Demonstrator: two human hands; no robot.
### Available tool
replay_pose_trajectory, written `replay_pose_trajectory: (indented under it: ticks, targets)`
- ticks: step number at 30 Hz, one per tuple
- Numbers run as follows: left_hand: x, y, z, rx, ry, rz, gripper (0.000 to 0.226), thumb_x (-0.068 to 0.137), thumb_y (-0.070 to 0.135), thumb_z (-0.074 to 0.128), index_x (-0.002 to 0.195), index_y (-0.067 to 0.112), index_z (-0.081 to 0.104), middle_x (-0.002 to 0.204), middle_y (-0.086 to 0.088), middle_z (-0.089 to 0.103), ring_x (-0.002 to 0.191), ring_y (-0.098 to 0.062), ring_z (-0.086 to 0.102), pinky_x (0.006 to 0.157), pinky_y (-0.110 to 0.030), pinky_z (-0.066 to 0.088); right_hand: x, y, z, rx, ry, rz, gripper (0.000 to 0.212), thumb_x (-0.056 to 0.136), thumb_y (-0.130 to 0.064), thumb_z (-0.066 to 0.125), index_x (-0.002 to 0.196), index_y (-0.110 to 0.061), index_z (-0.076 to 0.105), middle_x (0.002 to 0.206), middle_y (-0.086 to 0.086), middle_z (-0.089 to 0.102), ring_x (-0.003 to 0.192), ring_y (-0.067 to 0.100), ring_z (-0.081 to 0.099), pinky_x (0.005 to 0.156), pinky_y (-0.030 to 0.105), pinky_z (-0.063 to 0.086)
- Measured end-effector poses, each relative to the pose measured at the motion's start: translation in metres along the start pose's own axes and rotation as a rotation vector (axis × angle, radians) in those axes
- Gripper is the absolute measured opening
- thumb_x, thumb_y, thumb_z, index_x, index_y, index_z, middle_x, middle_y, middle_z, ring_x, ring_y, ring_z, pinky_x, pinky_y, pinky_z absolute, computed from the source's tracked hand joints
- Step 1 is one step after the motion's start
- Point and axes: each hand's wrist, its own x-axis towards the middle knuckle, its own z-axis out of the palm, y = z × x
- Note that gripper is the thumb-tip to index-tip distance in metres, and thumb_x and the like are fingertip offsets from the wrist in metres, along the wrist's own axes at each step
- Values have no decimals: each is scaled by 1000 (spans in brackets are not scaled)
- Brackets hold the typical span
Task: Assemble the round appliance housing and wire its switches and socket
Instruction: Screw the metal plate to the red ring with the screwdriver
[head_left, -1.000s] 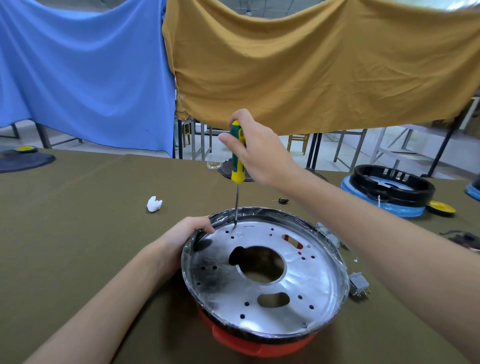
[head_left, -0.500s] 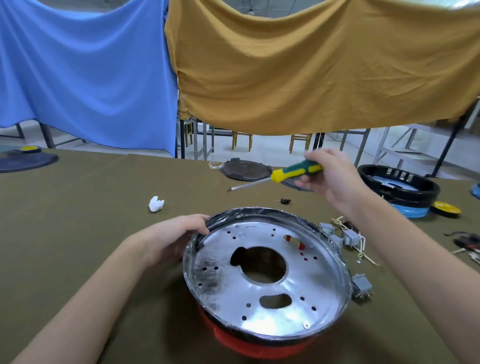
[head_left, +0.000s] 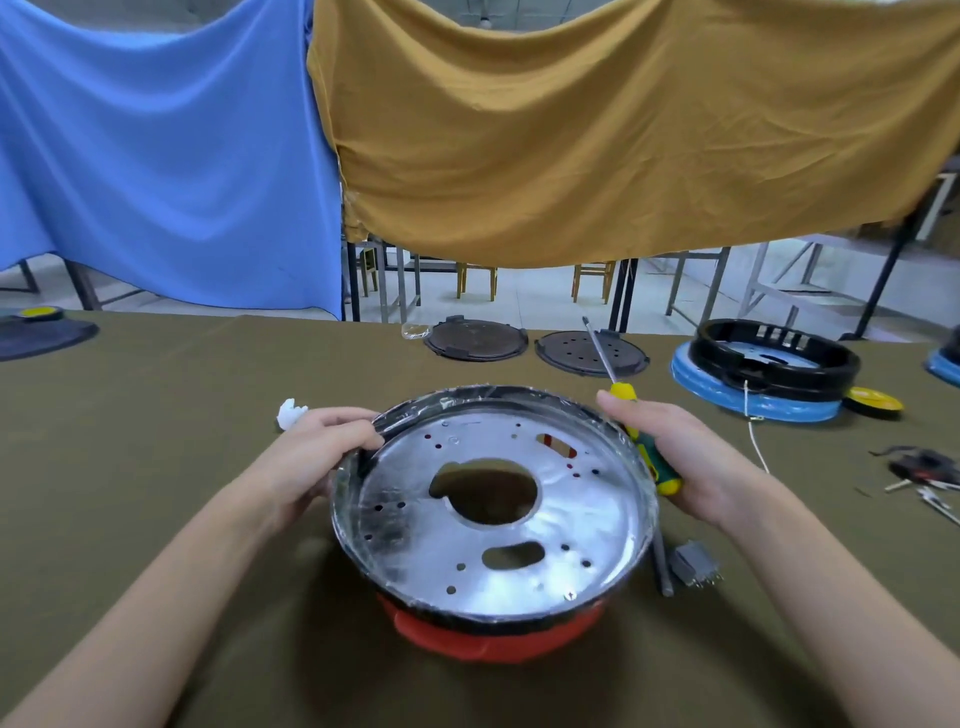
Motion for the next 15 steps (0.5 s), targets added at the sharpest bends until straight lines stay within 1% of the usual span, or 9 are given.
replay_pose_trajectory:
  ticks: [1, 2, 3, 5, 7, 10, 12, 13, 15]
  targets:
    - [0, 0, 0, -27, 43, 11, 25, 86, 11, 64, 86, 31, 79, 84, -8, 77, 64, -17, 69, 63, -32, 55, -2, 0, 1, -86, -26, -5, 46, 80, -40, 79, 104, -3, 69, 97, 14, 74, 84, 39, 70, 82, 46, 58]
    - [1, 0, 1, -54, 83, 21, 21, 86, 13, 67, 84, 30, 79, 80, -6, 76, 58, -15, 67, 55, -27, 53, -3, 0, 2, -141, -22, -16, 48, 77, -35, 82, 107, 0, 66, 99, 17, 72, 83, 42, 67, 83, 48, 55]
    - [2, -1, 2, -74, 116, 27, 15, 86, 16, 70, 83, 28, 79, 78, -6, 76, 57, -15, 66, 52, -25, 52, -4, 1, 2, -169, 4, -35, 43, 75, -25, 82, 102, 2, 63, 94, 18, 67, 76, 38, 62, 78, 48, 51]
    - [2, -3, 6, -98, 140, 30, 5, 85, 21, 73, 86, 21, 79, 77, -7, 75, 53, -14, 65, 48, -23, 51, -3, 4, 6, -190, 87, -83, 24, 73, -7, 76, 86, -7, 57, 81, 15, 55, 72, 28, 54, 71, 42, 42]
    - [3, -5, 9, -146, 120, 42, 12, 87, 26, 72, 92, 17, 78, 78, -8, 75, 51, -14, 64, 43, -21, 50, -1, 8, 5, -165, 206, -104, 25, 70, -3, 71, 78, -13, 49, 77, 12, 48, 71, 24, 49, 68, 40, 38]
    - [6, -6, 12, -272, 80, 46, 29, 91, 31, 66, 113, 13, 71, 105, -15, 73, 83, -22, 67, 60, -29, 58, 1, 13, 5, -97, 355, -152, 26, 70, -5, 68, 77, -14, 45, 76, 9, 39, 70, 22, 40, 66, 39, 33]
    - [9, -8, 12, -301, 42, -1, 40, 90, 35, 66, 122, 11, 65, 103, -11, 71, 90, -20, 67, 69, -34, 58, 4, 17, 5, -75, 445, -184, 23, 72, -5, 65, 77, -14, 45, 74, 8, 36, 68, 20, 36, 64, 37, 29]
    - [9, -9, 11, -303, -3, -53, 47, 85, 39, 69, 123, 12, 65, 104, -9, 71, 92, -19, 68, 74, -39, 59, 4, 19, 7, -61, 487, -197, 21, 72, -5, 64, 77, -14, 45, 72, 7, 36, 67, 20, 35, 64, 36, 28]
    - [8, -12, 8, -274, -151, -153, 56, 76, 45, 72, 123, 16, 65, 116, -10, 70, 103, -25, 70, 79, -47, 58, 5, 22, 10, -21, 552, -205, 19, 73, -5, 62, 78, -15, 46, 69, 6, 36, 65, 19, 33, 62, 35, 28]
